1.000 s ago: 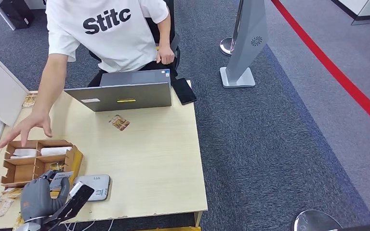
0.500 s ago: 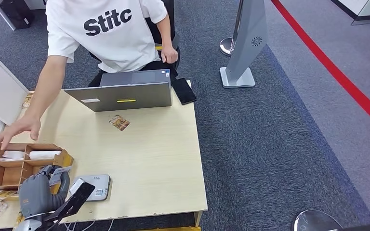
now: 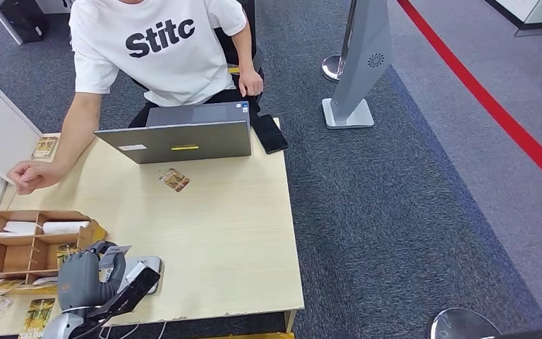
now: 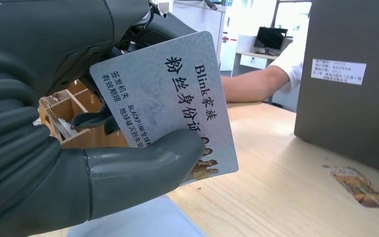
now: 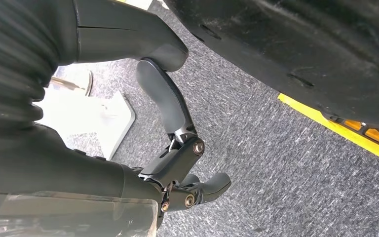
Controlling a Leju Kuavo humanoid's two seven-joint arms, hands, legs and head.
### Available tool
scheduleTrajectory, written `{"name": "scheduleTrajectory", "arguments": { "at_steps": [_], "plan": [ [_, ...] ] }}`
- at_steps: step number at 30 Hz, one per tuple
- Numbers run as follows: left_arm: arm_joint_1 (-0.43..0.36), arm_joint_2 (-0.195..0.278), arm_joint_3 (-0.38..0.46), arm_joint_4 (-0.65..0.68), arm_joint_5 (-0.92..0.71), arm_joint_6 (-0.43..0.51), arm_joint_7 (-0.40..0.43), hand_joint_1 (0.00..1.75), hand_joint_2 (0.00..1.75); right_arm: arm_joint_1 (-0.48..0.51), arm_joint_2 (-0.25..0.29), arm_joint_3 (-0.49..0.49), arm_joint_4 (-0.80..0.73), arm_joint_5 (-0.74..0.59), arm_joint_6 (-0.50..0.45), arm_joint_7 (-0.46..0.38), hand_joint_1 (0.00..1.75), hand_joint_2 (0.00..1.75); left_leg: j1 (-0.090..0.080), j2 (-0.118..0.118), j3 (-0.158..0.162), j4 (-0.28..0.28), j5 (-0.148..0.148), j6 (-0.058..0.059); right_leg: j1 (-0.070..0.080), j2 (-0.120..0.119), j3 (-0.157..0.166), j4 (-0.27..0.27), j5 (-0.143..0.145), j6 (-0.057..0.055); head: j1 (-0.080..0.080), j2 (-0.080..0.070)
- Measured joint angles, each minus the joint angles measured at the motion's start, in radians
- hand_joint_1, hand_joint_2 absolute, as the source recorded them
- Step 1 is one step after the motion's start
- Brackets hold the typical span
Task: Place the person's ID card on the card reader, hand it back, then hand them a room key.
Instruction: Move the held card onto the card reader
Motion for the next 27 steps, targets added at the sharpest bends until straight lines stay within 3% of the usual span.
{"name": "scheduleTrajectory", "arguments": {
  "at_steps": [27],
  "plan": [
    [-0.004, 0.008, -0.035, 0.123, 0.005, 0.003, 0.027, 1.75, 1.75, 0.0, 0.0, 0.022, 0.0, 0.002, 0.003, 0.003, 0.0, 1.75, 0.0, 0.0, 0.0, 0.0, 0.0, 0.0, 0.0, 0.0, 0.0, 0.0, 0.0, 0.0, 0.0, 0.0]
  ]
}}
